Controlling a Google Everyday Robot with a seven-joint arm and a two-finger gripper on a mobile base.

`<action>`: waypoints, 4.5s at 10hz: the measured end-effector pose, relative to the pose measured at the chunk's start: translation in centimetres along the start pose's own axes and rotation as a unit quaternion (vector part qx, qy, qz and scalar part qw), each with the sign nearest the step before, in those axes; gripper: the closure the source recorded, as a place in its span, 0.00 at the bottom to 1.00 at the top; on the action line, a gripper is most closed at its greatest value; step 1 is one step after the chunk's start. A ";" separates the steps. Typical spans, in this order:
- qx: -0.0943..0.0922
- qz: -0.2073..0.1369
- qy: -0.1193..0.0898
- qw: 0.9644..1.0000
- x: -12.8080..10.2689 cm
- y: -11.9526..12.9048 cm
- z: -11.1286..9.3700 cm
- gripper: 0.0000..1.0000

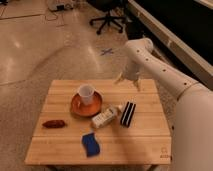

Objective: Place the eraser in the ceramic cup

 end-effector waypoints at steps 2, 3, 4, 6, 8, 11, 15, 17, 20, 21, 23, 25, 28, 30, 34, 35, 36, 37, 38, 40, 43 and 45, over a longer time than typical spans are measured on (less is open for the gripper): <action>0.010 0.005 -0.005 1.000 -0.7 0.3 1.6 0.20; 0.015 0.014 -0.010 1.000 -1.3 0.9 3.1 0.20; 0.017 0.019 -0.015 1.000 -1.7 1.3 4.3 0.20; 0.013 0.036 -0.025 0.999 -2.2 2.5 7.1 0.20; 0.002 0.048 -0.033 0.998 -2.4 3.6 9.1 0.20; -0.015 0.056 -0.044 0.997 -2.7 4.1 11.8 0.20; -0.038 0.073 -0.059 0.995 -2.4 5.3 14.8 0.24; -0.039 0.084 -0.060 0.994 -1.8 5.7 15.1 0.43; -0.034 0.093 -0.051 0.994 -0.9 6.2 13.7 0.77; -0.032 0.091 -0.047 0.994 -0.9 6.2 13.1 0.86; -0.022 0.086 -0.036 0.995 -0.5 6.0 11.4 1.00; 0.002 0.078 -0.018 0.997 0.1 5.0 8.9 1.00; 0.052 0.033 0.026 0.998 1.3 0.8 3.2 1.00; 0.082 -0.002 0.048 0.996 1.6 -1.9 -0.2 1.00; 0.144 -0.077 0.071 0.984 0.9 -7.6 -4.3 1.00; 0.168 -0.109 0.080 0.976 0.4 -9.9 -5.7 1.00; 0.181 -0.126 0.086 0.972 0.1 -11.0 -6.3 1.00; 0.198 -0.141 0.092 0.966 -0.3 -11.9 -7.0 1.00; 0.215 -0.156 0.099 0.959 -0.6 -12.7 -7.9 1.00; 0.221 -0.161 0.102 0.957 -0.7 -13.0 -8.2 1.00; 0.221 -0.162 0.101 0.956 -0.8 -13.1 -8.2 1.00; 0.222 -0.161 0.106 0.956 -0.4 -13.1 -8.2 1.00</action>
